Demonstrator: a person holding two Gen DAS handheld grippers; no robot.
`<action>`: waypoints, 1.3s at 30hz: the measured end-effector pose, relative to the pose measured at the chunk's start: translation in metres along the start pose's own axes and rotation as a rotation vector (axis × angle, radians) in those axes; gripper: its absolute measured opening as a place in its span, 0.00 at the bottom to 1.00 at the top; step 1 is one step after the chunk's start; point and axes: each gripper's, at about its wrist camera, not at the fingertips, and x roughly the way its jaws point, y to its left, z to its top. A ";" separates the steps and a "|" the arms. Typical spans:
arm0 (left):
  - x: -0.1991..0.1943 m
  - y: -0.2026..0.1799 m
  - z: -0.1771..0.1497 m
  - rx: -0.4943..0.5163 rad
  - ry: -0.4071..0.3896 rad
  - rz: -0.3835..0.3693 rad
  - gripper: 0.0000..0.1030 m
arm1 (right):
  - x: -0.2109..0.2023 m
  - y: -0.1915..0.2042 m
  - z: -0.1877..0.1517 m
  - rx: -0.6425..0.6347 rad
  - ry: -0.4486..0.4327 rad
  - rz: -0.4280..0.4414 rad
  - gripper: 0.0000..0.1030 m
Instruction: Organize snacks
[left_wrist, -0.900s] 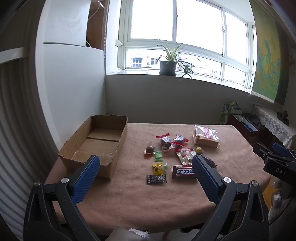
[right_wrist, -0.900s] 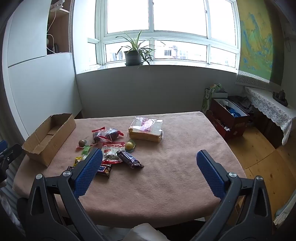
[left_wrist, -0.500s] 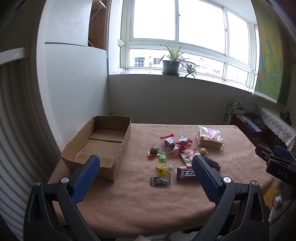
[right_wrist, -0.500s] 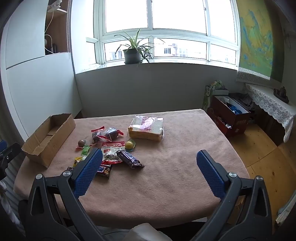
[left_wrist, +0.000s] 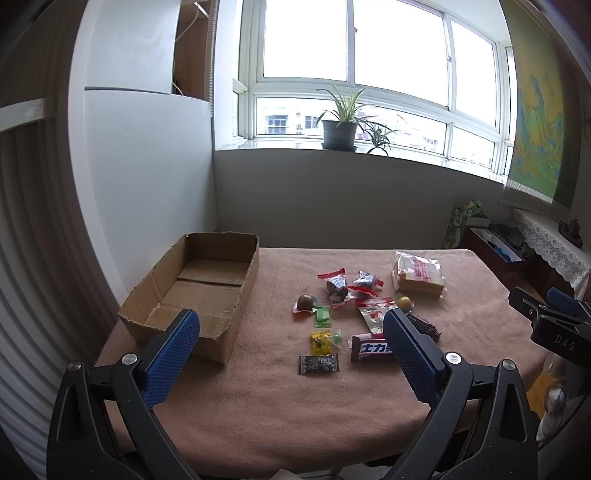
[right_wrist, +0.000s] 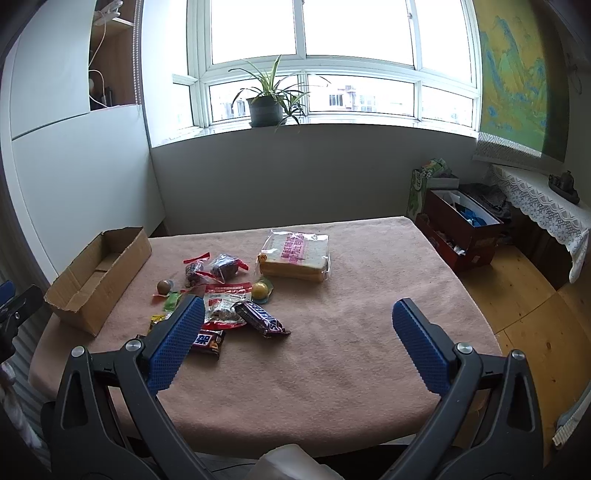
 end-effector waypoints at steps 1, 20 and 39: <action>0.000 0.000 0.000 -0.001 0.001 0.000 0.97 | 0.001 0.001 0.000 -0.001 0.001 0.001 1.00; 0.005 0.002 -0.002 -0.007 0.010 -0.007 0.97 | 0.005 0.002 -0.001 -0.003 0.013 0.011 1.00; 0.007 0.004 -0.002 -0.009 0.012 -0.011 0.97 | 0.007 0.005 -0.002 -0.011 0.013 0.016 1.00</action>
